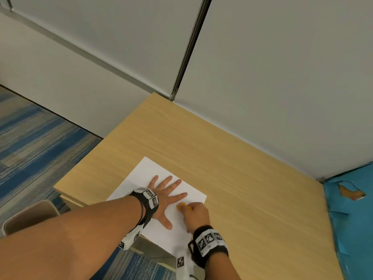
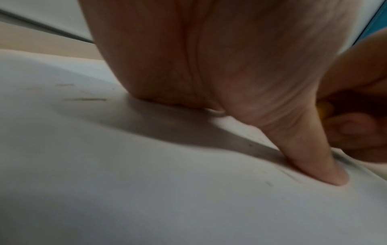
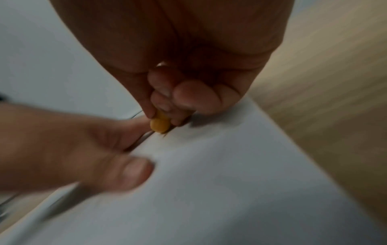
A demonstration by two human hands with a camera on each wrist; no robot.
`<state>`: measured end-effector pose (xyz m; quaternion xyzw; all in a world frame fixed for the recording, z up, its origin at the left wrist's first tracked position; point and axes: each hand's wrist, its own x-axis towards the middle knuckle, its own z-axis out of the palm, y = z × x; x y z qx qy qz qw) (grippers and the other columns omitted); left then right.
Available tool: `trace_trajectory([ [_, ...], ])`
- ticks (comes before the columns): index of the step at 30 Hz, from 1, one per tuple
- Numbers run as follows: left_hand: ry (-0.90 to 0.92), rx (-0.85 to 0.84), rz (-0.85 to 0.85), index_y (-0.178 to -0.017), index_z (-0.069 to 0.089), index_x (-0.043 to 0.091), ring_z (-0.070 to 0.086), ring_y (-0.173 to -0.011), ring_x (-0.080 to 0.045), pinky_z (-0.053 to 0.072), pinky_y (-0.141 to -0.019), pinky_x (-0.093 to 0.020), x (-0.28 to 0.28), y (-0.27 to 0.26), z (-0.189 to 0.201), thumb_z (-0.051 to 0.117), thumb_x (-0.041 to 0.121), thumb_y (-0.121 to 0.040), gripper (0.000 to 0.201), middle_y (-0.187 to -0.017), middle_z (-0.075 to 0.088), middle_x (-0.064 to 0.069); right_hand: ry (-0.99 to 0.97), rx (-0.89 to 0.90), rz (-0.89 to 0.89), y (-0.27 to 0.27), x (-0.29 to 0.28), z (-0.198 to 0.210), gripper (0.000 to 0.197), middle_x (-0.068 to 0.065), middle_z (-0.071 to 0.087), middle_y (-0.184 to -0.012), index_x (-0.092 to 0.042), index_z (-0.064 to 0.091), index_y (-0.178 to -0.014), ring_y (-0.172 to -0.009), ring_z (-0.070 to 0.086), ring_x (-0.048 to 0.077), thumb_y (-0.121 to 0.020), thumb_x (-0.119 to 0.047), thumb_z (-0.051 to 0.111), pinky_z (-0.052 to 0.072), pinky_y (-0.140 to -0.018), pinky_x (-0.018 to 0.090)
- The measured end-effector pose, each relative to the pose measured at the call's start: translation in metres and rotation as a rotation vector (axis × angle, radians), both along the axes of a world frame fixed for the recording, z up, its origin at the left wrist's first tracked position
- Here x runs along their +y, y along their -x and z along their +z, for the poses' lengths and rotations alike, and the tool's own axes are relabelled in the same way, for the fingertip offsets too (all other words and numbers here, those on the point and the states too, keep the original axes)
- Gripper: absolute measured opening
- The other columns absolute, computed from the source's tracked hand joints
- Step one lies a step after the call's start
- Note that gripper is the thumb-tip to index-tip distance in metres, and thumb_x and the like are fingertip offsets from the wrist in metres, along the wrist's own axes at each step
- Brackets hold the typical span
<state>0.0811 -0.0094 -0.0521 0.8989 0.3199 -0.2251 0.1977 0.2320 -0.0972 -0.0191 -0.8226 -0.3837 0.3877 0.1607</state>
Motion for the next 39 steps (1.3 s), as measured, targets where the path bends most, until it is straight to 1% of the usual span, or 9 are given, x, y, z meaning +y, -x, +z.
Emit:
trace_trajectory([
  [5,0.028,-0.031,-0.089,-0.152,-0.022,0.056,-0.045,-0.142,-0.019,-0.028,-0.112,-0.064,0.01,0.004,0.004,0.067,0.086,-0.07,0.125,-0.159,-0.042,0.012,-0.048,0.112,-0.192,-0.023,0.01,0.013,0.04,0.009,0.056,-0.055,-0.007,0.055,-0.062,-0.035,0.047,0.022,-0.093,-0.029,0.067,0.04,-0.039,0.023],
  [9,-0.012,-0.039,-0.201,-0.158,-0.023,0.041,-0.039,-0.145,-0.016,-0.03,-0.108,-0.067,0.023,0.009,0.017,0.073,0.082,-0.067,0.139,-0.162,-0.036,0.014,-0.046,0.238,-0.191,-0.013,-0.002,0.01,0.037,0.01,0.056,-0.053,-0.007,0.051,-0.071,-0.037,0.047,0.022,-0.096,-0.031,0.063,0.043,-0.045,0.027],
  [12,-0.048,-0.012,-0.02,-0.16,-0.023,0.028,-0.037,-0.149,-0.025,-0.021,-0.117,-0.064,0.02,0.013,0.02,0.074,0.076,-0.072,0.14,-0.161,-0.041,0.002,-0.035,0.375,-0.234,-0.001,-0.017,0.001,0.029,0.012,0.064,-0.06,-0.007,0.051,-0.087,-0.046,0.06,0.025,-0.101,-0.032,0.058,0.051,-0.047,0.03],
  [16,-0.045,-0.002,0.196,-0.162,-0.018,0.025,-0.029,-0.154,-0.03,-0.01,-0.123,-0.062,0.002,0.015,0.016,0.057,0.068,-0.091,0.112,-0.167,-0.034,-0.004,-0.011,0.534,-0.329,0.016,-0.035,0.002,0.026,0.012,0.072,-0.066,-0.005,0.056,-0.112,-0.056,0.069,0.024,-0.106,-0.03,0.052,0.056,-0.049,0.029],
  [21,-0.029,-0.011,0.199,-0.162,-0.019,0.03,-0.032,-0.153,-0.029,-0.014,-0.121,-0.063,-0.005,0.015,0.012,0.051,0.069,-0.092,0.106,-0.165,-0.038,-0.004,0.047,0.614,-0.294,0.024,-0.055,0.007,0.024,0.01,0.074,-0.071,-0.012,0.057,-0.101,-0.062,0.071,0.023,-0.106,-0.035,0.051,0.056,-0.051,0.028],
  [27,-0.011,-0.016,0.1,-0.158,-0.025,0.038,-0.039,-0.149,-0.029,-0.02,-0.118,-0.064,-0.001,0.023,0.004,0.059,0.092,-0.068,0.135,-0.161,-0.042,0.003,-0.045,0.453,-0.23,0.005,-0.035,0.021,0.028,0.011,0.067,-0.061,-0.007,0.056,-0.091,-0.045,0.06,0.022,-0.104,-0.032,0.055,0.05,-0.045,0.027],
  [32,-0.034,-0.053,0.123,-0.155,-0.022,0.052,-0.039,-0.149,-0.028,-0.024,-0.116,-0.065,-0.005,0.021,-0.002,0.051,0.096,-0.07,0.12,-0.162,-0.042,0.005,-0.036,0.173,-0.095,0.007,-0.011,0.017,0.036,0.008,0.068,-0.058,-0.006,0.061,-0.089,-0.044,0.06,0.021,-0.101,-0.039,0.052,0.053,-0.048,0.032],
  [35,-0.051,-0.057,0.152,-0.155,-0.02,0.054,-0.037,-0.151,-0.028,-0.024,-0.114,-0.066,-0.005,0.018,-0.004,0.048,0.097,-0.069,0.117,-0.164,-0.039,0.005,0.002,0.085,0.02,0.027,-0.012,0.008,0.037,0.008,0.068,-0.068,-0.015,0.059,-0.074,-0.057,0.064,0.028,-0.093,-0.046,0.053,0.058,-0.061,0.041],
  [39,-0.046,-0.046,0.17,-0.155,-0.019,0.053,-0.036,-0.151,-0.027,-0.023,-0.113,-0.068,-0.005,0.017,-0.003,0.052,0.096,-0.067,0.121,-0.164,-0.039,0.006,0.036,-0.026,0.115,0.025,-0.008,0.014,0.034,0.0,0.06,-0.072,-0.018,0.055,-0.068,-0.068,0.057,0.023,-0.093,-0.041,0.058,0.043,-0.061,0.031],
])
